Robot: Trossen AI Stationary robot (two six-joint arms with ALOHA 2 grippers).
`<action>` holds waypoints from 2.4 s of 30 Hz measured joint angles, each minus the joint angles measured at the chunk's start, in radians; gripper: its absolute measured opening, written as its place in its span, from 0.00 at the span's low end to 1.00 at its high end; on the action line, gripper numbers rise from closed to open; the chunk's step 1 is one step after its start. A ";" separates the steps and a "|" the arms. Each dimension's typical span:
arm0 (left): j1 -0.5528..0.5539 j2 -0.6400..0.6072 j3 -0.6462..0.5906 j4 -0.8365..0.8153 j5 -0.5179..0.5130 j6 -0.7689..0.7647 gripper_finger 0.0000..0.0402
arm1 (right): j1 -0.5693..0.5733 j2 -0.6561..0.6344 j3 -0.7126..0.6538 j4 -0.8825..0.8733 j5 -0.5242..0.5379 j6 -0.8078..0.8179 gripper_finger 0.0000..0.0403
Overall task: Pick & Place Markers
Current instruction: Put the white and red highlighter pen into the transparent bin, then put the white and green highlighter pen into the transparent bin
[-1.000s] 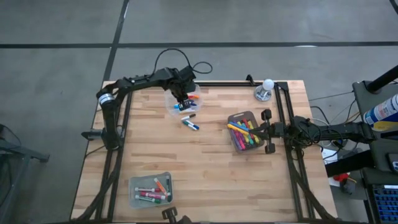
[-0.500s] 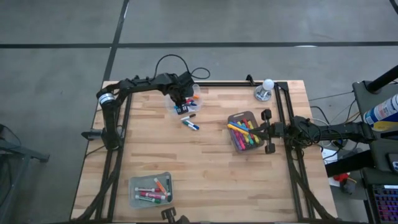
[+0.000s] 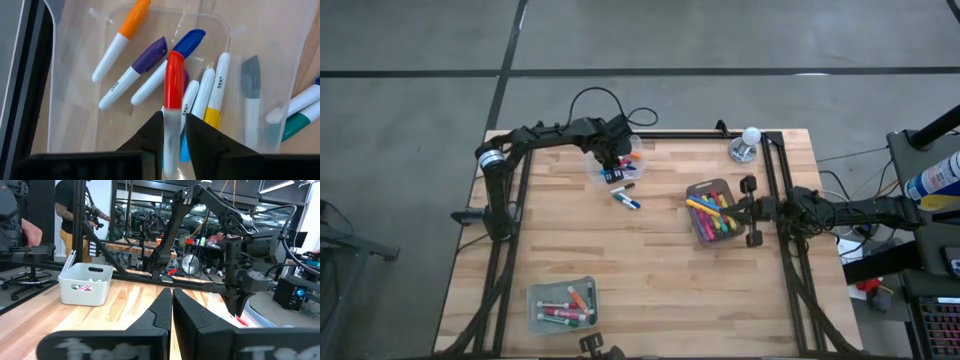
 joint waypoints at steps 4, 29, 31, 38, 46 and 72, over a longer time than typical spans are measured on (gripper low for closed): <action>0.000 0.000 0.000 0.000 0.000 -0.002 0.20 | 0.000 0.000 0.000 0.000 0.000 0.000 0.02; -0.142 -0.004 0.203 -0.168 -0.077 0.043 0.21 | 0.000 0.000 0.000 0.000 0.000 0.002 0.02; -0.171 -0.004 0.201 -0.177 -0.077 0.060 0.21 | 0.000 0.000 0.000 0.000 0.000 0.000 0.02; -0.287 -0.005 0.198 -0.246 -0.076 0.065 0.21 | 0.000 0.000 0.000 0.000 0.000 0.001 0.02; -0.387 -0.005 0.194 -0.241 0.026 0.057 0.21 | 0.000 0.000 0.000 0.000 0.000 0.002 0.02; -0.373 -0.006 -0.165 0.123 -0.064 0.141 0.21 | 0.000 0.000 0.000 0.000 0.000 0.002 0.02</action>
